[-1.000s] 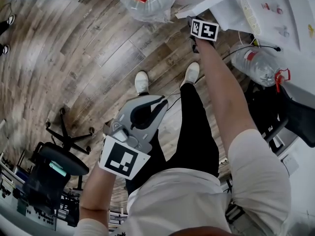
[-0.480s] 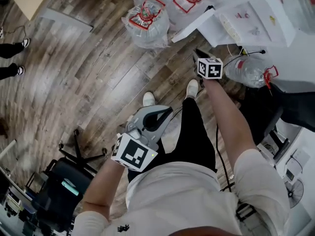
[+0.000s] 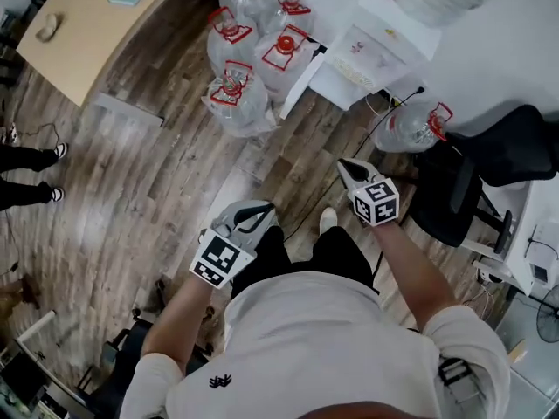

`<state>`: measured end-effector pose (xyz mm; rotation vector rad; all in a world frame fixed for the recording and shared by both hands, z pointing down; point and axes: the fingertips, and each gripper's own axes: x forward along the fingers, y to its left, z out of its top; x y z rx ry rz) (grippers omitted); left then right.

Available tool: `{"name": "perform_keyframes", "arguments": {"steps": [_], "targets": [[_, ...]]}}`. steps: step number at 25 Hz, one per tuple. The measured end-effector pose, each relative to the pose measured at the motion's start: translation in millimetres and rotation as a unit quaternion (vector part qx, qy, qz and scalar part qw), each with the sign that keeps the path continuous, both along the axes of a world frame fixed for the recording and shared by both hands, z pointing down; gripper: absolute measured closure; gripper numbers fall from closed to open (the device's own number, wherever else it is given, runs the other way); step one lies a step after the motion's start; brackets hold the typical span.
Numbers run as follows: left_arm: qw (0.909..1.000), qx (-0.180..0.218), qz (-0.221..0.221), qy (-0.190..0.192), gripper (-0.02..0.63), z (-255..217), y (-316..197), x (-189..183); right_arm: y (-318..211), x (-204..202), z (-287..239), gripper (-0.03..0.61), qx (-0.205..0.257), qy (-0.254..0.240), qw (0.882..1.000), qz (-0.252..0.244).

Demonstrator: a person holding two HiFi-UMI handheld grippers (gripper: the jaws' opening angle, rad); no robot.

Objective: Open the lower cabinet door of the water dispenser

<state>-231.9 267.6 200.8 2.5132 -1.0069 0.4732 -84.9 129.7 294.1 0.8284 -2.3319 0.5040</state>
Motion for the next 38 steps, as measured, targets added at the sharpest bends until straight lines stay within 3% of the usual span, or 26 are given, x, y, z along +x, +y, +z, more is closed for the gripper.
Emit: {"name": "perform_keyframes", "arguments": {"steps": [5, 9, 18, 24, 34, 38], "targets": [[0.9998, 0.010, 0.002, -0.018, 0.558, -28, 7, 23, 63, 33, -56, 0.577, 0.009, -0.024, 1.000, -0.013], [0.9998, 0.012, -0.011, -0.011, 0.558, -47, 9, 52, 99, 56, -99, 0.577, 0.037, -0.045, 0.998, -0.034], [0.9989, 0.035, 0.005, -0.032, 0.558, -79, 54, 170, 177, 153, -155, 0.577, 0.085, -0.079, 0.992, -0.039], [0.9992, 0.033, 0.012, -0.018, 0.558, -82, 102, 244, 229, 215, -165, 0.577, 0.091, -0.086, 0.991, -0.044], [0.9993, 0.031, -0.016, -0.017, 0.557, -89, 148, 271, 264, 245, -186, 0.577, 0.114, -0.106, 0.986, -0.060], [0.9982, 0.041, -0.013, -0.042, 0.558, -88, 153, 281, 270, 253, -187, 0.577, 0.116, -0.112, 0.985, -0.057]]}}
